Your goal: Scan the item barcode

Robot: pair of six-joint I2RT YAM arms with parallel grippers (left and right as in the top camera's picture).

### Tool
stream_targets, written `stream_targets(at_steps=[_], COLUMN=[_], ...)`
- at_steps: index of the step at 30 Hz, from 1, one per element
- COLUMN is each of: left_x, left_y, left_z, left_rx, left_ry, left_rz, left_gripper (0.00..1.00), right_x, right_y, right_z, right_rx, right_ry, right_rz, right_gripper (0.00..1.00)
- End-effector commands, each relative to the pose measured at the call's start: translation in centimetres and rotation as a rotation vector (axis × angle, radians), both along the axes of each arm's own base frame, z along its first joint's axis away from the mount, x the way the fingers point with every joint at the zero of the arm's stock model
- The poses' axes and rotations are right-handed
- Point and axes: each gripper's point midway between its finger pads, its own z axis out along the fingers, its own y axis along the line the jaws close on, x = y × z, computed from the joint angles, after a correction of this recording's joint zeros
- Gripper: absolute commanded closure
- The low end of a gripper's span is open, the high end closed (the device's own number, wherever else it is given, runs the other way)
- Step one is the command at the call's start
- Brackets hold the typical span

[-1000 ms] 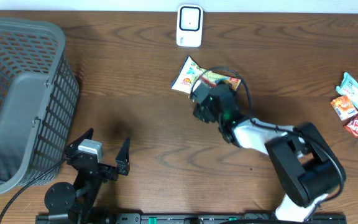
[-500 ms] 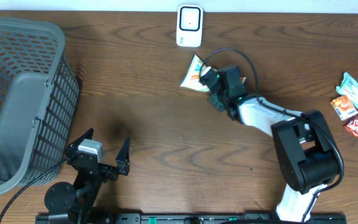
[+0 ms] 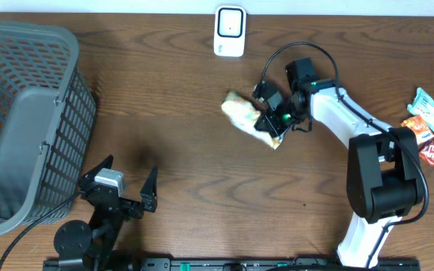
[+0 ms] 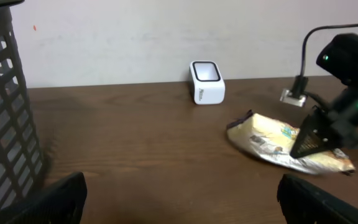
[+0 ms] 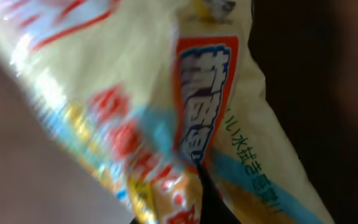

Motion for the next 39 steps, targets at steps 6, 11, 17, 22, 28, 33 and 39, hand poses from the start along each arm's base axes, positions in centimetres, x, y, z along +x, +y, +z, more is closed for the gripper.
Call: stream_targets(at_steps=[6,11,17,22,28,33,39], left_x=[-0.1,-0.1,-0.1,-0.1,-0.1,-0.1,-0.1], left_y=[0.0,0.0,0.0,0.0,0.0,0.0,0.0], left_z=[0.3,0.3,0.3,0.3,0.3,0.3,0.3], left_rx=[0.014,0.014,0.014,0.014,0.014,0.014,0.014], left_ry=[-0.013,-0.013,-0.013,-0.013,-0.013,-0.013,-0.013], left_rz=[0.000,0.000,0.000,0.000,0.000,0.000,0.000], left_gripper=[0.02,0.02,0.02,0.02,0.02,0.02,0.02], right_x=[-1.4,-1.5,-2.1,-2.5,-3.0,-3.7,-1.4], right_y=[3.0,3.0,3.0,2.9,2.8,3.0,2.6], right_z=[9.1,12.9,12.9,13.0,13.8,12.7,7.8], right_rx=[0.647,0.868,0.852,0.845,0.857,0.764,0.460], right_ry=[0.143,0.178,0.298,0.346,0.255,0.127,0.072], right_rz=[0.044,0.053,-0.003,-0.026,0.016,0.093,0.050], right_gripper=[0.99,0.99,0.99,0.99,0.99,0.99,0.99])
